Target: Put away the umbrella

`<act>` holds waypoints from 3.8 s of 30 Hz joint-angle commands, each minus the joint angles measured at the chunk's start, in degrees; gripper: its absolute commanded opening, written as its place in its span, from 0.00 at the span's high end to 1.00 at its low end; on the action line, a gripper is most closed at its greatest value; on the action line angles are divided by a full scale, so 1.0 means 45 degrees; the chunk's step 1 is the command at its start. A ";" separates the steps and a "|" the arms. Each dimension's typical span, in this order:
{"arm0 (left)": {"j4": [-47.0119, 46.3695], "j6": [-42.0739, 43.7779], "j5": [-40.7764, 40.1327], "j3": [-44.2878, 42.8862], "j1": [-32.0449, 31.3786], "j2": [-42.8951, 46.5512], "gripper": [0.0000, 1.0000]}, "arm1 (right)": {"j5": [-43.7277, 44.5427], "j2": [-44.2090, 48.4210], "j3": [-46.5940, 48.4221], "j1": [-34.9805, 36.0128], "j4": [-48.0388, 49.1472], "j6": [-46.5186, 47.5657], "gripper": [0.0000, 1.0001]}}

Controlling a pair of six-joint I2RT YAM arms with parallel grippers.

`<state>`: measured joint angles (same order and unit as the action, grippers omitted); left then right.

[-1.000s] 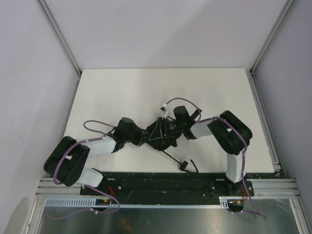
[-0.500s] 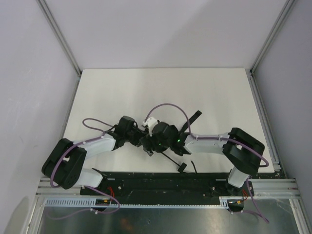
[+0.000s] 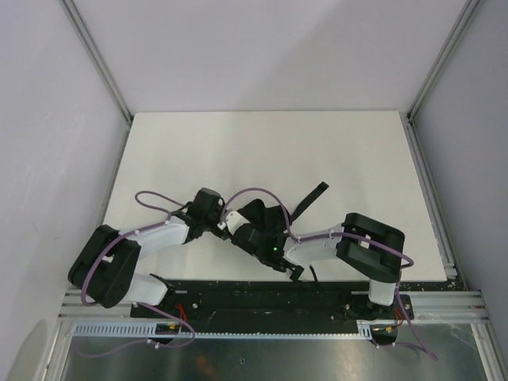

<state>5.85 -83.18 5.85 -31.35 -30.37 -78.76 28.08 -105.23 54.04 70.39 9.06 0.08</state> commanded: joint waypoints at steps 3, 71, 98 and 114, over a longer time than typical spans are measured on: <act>0.0969 0.0188 -0.0043 -0.0355 -0.0038 0.0081 0.69 | -0.1957 -0.0005 -0.0576 -0.1208 0.0698 -0.0939 1.00; -0.2752 0.1690 0.0158 0.1841 -0.0015 -0.1473 1.00 | -0.8735 0.2985 0.1689 -0.5093 -0.3170 -0.1493 0.03; -0.1411 0.0650 0.1161 0.1072 -0.0020 -0.0950 1.00 | -0.2504 -0.0613 -0.0843 -0.1790 -0.0412 -0.1364 0.96; -0.1397 0.1520 0.1097 0.1107 0.0727 0.0911 0.01 | -1.3774 -0.1910 -0.1678 -0.5768 0.2160 -0.3549 1.00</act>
<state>-2.87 -78.89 7.90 -27.00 -27.16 -75.61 -24.77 -107.20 50.61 45.58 29.82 -12.67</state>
